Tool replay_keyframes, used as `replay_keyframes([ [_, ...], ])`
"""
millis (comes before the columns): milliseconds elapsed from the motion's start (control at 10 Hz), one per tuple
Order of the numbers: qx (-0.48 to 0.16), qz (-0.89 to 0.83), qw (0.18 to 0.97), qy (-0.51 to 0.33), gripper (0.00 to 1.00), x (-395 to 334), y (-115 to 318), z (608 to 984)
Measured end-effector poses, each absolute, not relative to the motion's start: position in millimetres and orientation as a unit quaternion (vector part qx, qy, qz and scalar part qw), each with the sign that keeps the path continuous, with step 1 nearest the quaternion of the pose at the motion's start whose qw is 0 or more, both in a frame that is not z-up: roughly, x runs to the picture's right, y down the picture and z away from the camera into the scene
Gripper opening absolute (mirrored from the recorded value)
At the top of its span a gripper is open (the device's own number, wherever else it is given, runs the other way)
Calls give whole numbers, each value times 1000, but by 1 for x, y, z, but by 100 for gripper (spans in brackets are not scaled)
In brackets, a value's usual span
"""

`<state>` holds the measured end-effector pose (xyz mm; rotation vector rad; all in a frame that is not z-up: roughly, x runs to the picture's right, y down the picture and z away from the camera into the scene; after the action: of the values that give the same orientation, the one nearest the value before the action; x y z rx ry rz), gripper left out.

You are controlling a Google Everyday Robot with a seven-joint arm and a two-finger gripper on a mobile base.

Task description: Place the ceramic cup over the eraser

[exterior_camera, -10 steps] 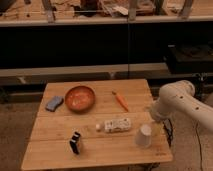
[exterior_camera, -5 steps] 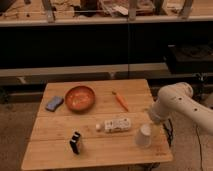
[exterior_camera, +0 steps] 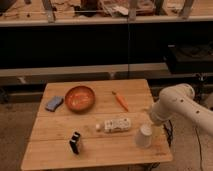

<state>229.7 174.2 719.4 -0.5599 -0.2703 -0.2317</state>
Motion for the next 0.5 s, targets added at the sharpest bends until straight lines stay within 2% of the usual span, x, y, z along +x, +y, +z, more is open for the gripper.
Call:
replay_keyframes([
  [300, -235, -278, 913, -184, 80, 231, 175, 712],
  [500, -232, -388, 869, -201, 80, 226, 179, 708],
])
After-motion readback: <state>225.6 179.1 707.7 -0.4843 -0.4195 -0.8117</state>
